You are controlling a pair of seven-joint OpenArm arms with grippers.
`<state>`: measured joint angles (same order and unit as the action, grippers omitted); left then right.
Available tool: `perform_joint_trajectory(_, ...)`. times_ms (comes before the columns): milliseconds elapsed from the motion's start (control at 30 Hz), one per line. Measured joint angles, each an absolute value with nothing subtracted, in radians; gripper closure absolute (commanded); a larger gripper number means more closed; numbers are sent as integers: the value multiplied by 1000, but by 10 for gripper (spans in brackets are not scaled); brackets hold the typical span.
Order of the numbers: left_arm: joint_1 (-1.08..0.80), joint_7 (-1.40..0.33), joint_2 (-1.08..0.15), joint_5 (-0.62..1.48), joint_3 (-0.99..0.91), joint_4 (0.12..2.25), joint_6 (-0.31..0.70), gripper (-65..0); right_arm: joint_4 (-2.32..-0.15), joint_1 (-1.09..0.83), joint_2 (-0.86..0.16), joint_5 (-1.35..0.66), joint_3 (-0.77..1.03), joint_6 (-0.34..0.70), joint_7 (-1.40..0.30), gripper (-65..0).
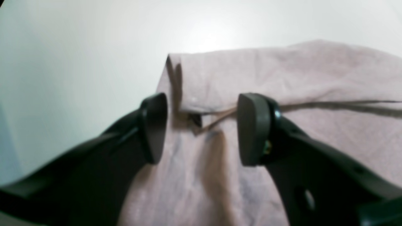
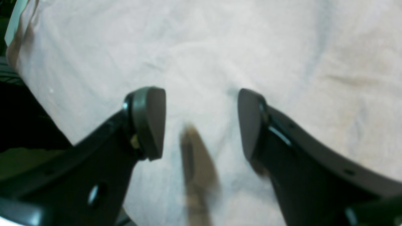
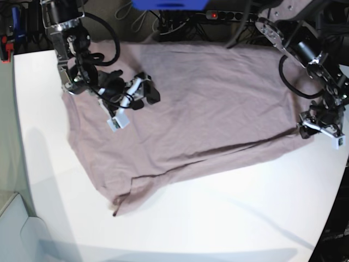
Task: Layout the t-shirt on the table in an organized manner, then fold the t-shirt properly
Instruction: 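Pull the shirt's hem corner outward with the left gripper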
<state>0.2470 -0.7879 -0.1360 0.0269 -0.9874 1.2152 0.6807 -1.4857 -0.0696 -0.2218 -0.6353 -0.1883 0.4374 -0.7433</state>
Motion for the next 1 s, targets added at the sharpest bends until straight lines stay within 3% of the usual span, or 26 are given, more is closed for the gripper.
perform_joint_trajectory(267, 266, -788, -136, 27, -987, 1173, 681, -330, -1486, -70, -222, -635, -188, 437, -743, -366)
perform_joint_trajectory(467, 264, -788, -138, 27, -987, 1173, 681, -138, -1486, -70, -222, -635, -188, 437, -743, -366)
perform_joint_trajectory(800, 267, -789, -138, 26, -988, 1174, 681, 0, -1486, -70, -222, -635, -188, 437, -743, -366)
perform_joint_trajectory(1000, 324, -801, -138, 28, -989, 1174, 681, -5, -1486, -70, -222, -635, -188, 437, -742, -366)
